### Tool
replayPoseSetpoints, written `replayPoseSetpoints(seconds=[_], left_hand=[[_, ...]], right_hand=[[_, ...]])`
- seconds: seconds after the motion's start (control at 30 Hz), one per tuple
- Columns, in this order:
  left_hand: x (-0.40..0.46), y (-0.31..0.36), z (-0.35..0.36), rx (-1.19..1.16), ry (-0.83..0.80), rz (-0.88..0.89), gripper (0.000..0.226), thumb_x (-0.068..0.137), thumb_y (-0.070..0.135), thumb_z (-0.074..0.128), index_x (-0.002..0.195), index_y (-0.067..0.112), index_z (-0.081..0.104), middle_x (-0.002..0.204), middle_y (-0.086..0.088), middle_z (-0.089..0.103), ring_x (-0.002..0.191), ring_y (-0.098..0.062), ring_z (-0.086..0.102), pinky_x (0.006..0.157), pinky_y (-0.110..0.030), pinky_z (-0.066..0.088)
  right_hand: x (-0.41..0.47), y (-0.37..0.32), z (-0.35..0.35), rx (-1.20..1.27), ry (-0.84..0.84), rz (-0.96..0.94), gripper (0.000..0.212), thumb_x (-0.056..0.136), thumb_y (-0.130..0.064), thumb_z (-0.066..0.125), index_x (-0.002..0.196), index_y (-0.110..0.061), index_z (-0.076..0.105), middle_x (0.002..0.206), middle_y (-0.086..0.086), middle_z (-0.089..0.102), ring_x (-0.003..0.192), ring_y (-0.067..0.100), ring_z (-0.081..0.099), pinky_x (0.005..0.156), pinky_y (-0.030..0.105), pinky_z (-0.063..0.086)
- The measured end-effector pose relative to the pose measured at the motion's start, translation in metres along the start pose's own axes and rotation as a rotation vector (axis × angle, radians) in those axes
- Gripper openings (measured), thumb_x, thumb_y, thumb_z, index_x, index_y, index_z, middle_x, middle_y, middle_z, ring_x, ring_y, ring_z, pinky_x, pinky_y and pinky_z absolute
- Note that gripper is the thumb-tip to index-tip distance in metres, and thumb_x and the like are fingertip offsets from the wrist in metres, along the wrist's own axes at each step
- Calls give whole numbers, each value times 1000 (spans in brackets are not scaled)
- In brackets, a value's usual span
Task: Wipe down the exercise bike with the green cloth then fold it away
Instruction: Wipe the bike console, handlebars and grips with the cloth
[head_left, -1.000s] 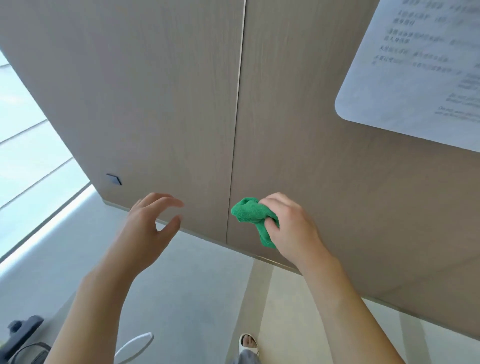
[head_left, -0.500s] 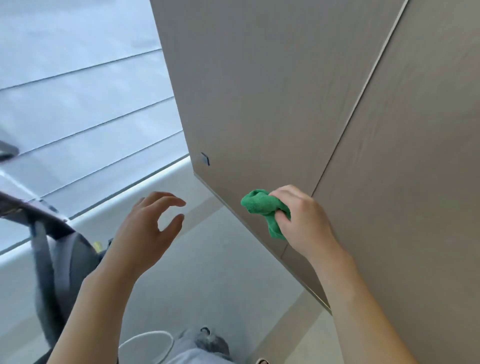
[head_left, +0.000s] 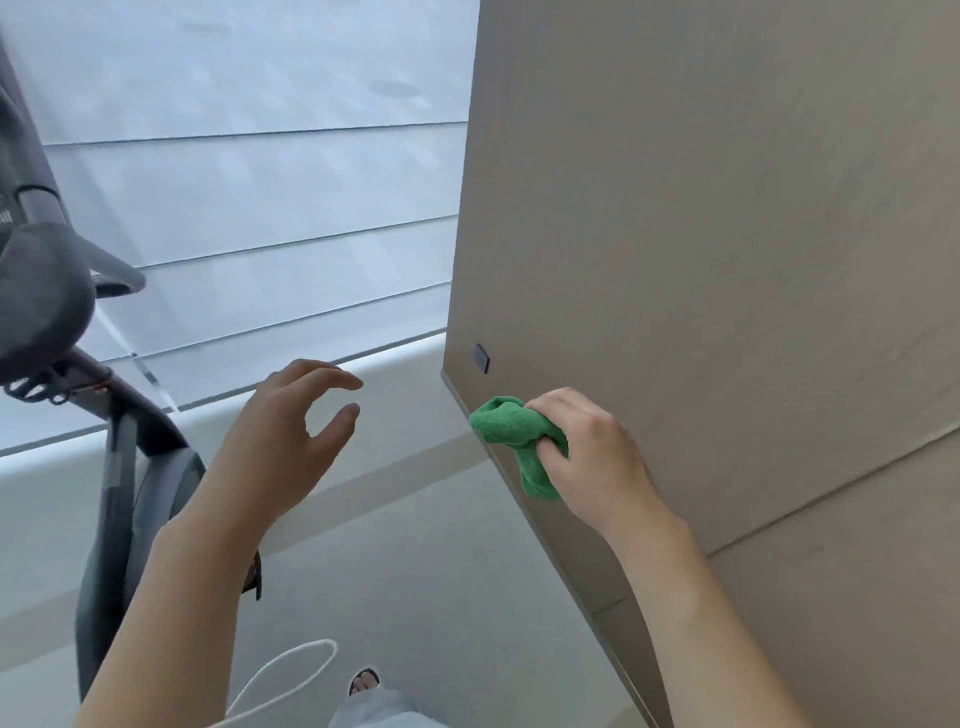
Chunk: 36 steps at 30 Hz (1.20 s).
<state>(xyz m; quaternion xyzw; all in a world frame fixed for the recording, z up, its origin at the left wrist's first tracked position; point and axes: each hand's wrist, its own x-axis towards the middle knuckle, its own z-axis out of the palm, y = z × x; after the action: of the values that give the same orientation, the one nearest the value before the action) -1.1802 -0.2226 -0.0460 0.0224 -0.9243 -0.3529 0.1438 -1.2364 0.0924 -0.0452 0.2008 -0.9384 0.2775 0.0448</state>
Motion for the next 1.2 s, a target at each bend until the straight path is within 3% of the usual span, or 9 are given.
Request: replayPoseSetpoints(seconds=[0.13,0.43,0.53,0.7,0.83,1.03,1.2], left_hand=[[40,-35,-36,-5,45,-3,20,96,26,67,115,32,70,123,16,63,120,-14,57,97,-36,45],[65,-107,-101,7,187,-46,21,95,16,70,114,25,72,119,13,65,114,-16,60,99,-36,48],[67,-123,-123,30,265,-51,18,98,21,67,115,24,72,120,13,65,106,-13,60,94,-33,47],[66,-149,-153,103,345,-102,22,97,26,62,118,22,70,118,13,64,109,-12,60,98,-35,52],[67,-170,-173,174,407,-201,24,97,14,67,121,18,69,118,9,65,109,-12,60,99,-30,51],[76,-191,-189,263,520,-382,23,95,14,68,118,17,70,118,6,69,111,-11,60,100,-13,38],[80,-198,-188,307,617,-538,23,95,16,68,117,22,70,120,8,68,115,-14,62,104,-34,51]], right_hand=[[65,-37,22,-4,0,-48,33,89,-8,59,113,-28,69,114,-16,63,99,14,60,78,37,54],[168,-114,75,39,-62,-193,35,88,-12,56,114,-31,70,113,-16,64,100,15,62,81,39,55],[201,-142,90,70,-83,-254,36,88,-13,56,115,-32,70,115,-20,63,100,13,62,83,40,56],[249,-185,116,161,-124,-386,34,88,-8,59,113,-29,71,111,-19,64,97,10,61,84,38,54],[291,-220,139,220,-182,-498,33,90,-5,60,114,-25,72,113,-18,64,98,11,62,84,37,53],[356,-266,170,313,-284,-669,31,90,-6,62,113,-26,71,110,-20,63,98,9,61,82,31,52],[404,-307,190,421,-321,-807,32,88,-11,65,115,-26,73,112,-18,63,99,11,62,84,34,53]])
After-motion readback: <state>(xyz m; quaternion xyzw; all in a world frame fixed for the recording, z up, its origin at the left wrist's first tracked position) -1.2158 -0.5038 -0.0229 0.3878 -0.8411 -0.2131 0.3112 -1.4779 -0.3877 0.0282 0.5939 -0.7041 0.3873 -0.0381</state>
